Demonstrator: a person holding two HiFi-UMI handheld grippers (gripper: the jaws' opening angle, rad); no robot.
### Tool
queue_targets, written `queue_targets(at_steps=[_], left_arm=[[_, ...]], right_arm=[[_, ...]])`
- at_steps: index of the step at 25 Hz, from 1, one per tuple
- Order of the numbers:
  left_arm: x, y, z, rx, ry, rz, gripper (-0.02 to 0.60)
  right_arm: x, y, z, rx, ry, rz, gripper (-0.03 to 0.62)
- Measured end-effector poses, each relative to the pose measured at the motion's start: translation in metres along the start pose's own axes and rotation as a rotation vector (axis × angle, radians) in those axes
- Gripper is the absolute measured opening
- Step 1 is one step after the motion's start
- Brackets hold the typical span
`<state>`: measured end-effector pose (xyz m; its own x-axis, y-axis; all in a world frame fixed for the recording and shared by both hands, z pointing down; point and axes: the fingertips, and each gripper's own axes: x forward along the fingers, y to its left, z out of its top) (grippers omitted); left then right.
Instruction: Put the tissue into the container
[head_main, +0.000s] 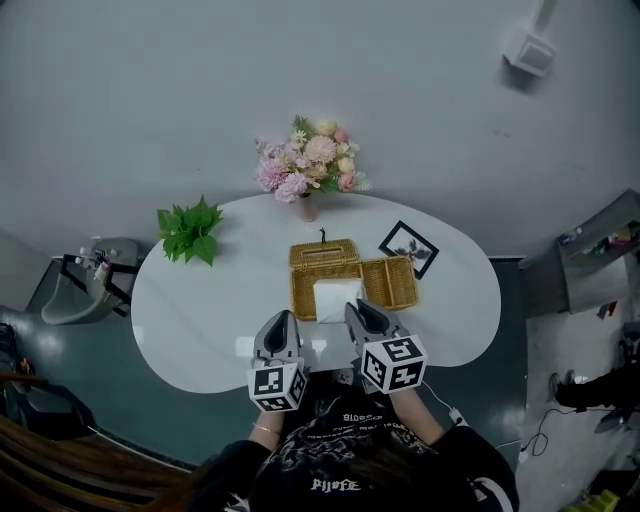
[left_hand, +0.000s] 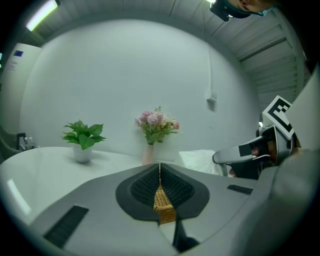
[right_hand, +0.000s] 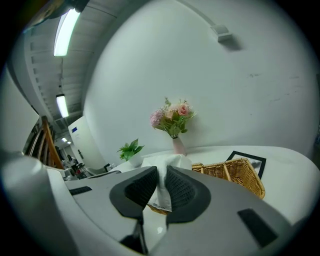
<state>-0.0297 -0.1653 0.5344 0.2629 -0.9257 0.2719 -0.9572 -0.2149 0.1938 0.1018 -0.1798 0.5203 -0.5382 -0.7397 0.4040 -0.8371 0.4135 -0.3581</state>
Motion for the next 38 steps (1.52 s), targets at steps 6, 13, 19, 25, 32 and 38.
queue_targets(at_steps=[6,13,19,25,32,38], left_arm=[[0.009,0.010,0.008,0.001,0.013,-0.010,0.026],[0.014,0.024,0.007,-0.004,0.021,-0.009,0.026],[0.013,0.036,0.005,-0.010,0.031,0.008,0.026],[0.016,0.043,0.007,-0.004,0.028,0.016,0.026],[0.019,0.050,0.007,-0.005,0.040,0.016,0.026],[0.022,0.057,0.003,-0.009,0.044,0.021,0.026]], right_arm=[[0.018,0.003,0.005,0.019,0.023,-0.002,0.083],[0.039,0.000,-0.001,0.009,0.072,-0.024,0.083],[0.055,-0.005,-0.013,0.003,0.141,-0.050,0.083],[0.072,-0.008,-0.020,0.011,0.200,-0.066,0.083],[0.089,-0.012,-0.030,0.002,0.299,-0.106,0.083],[0.103,-0.014,-0.039,-0.018,0.387,-0.134,0.083]])
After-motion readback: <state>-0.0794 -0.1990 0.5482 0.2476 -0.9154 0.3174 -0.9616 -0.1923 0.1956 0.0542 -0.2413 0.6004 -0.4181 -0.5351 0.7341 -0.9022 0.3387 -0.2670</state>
